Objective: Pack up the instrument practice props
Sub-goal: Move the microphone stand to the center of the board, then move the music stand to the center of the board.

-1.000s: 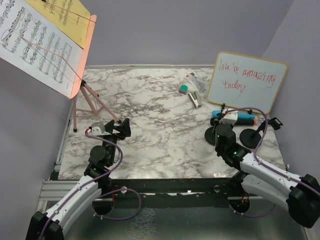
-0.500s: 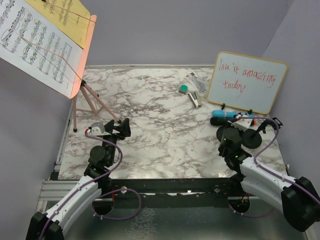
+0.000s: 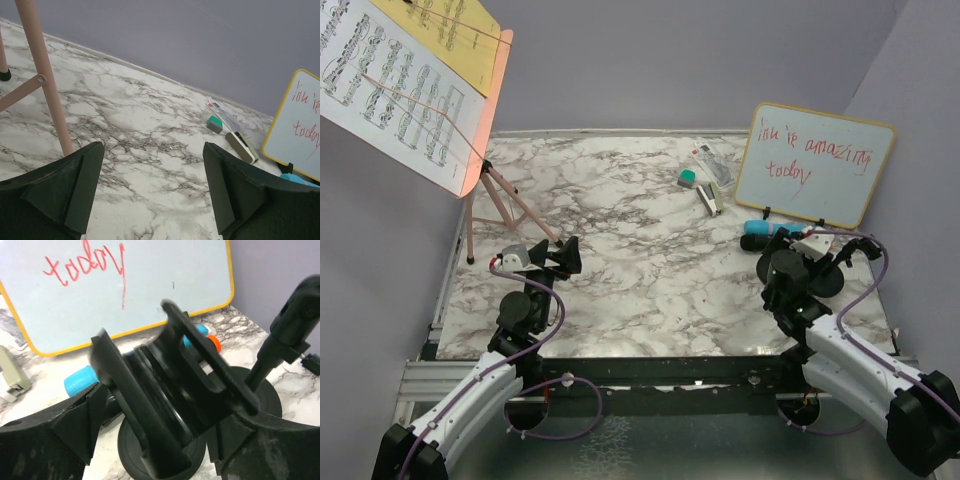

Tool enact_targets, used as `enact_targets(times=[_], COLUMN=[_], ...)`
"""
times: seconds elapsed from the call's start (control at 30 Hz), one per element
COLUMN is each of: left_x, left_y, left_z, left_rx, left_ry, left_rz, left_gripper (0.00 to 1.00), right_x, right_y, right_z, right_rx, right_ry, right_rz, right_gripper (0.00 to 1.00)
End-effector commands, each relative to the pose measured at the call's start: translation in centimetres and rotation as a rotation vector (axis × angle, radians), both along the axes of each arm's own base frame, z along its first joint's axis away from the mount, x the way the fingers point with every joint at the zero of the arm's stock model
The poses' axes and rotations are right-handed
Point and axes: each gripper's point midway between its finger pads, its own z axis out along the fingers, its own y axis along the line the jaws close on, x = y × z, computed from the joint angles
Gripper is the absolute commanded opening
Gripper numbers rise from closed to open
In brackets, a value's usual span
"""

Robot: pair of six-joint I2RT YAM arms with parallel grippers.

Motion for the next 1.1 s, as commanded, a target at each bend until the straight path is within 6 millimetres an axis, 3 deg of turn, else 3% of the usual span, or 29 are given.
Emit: enact_targets(times=[0.0,0.17,0.3,0.47,0.63,0.73,0.9,0.97,1.07], left_x=[0.0,0.0,0.1,0.7,1.9,3.0,5.1,6.0,7.0], left_y=[0.1,0.0,-0.3,-0.3,-1.2,-2.0,-2.9,-2.7,-1.9], left_z=[-0.1,-0.1,-0.2,-0.7,-1.3,-1.9,-2.7,-2.8,-2.1], left_rx=[-0.005,-0.027,-0.036,-0.037,-0.061,-0.064,-0.068,-0.063,-0.058], left_ry=[0.002,0.007,0.016,0.058,0.127,0.183,0.289,0.338,0.377], left_rz=[0.002,-0.002,-0.008,0.008,0.001,-0.004,-0.004,0.015,0.062], left_gripper=[0.87,0.87,0.87,0.88,0.92,0.94,0.97,0.99,0.99], right_x=[-0.2,-1.5,-2.7,-4.6,-5.5,-5.0,-4.4,-4.2,-4.0], right_y=[0.9,2.3,3.6,4.1,5.3,7.2,12.1,14.4,17.1], right_z=[0.8,1.5,3.3,6.4,11.2,13.6,17.6,18.1,17.2], right_rx=[0.066,0.174,0.263,0.337,0.379,0.350,0.298,0.297,0.310], right_ry=[0.052,0.159,0.202,0.225,0.205,0.185,0.079,0.035,0.032], right_rz=[0.046,0.112,0.186,0.230,0.332,0.476,0.803,0.936,1.073], right_gripper=[0.83,0.92,1.00,1.00,1.00,1.00,1.00,1.00,1.00])
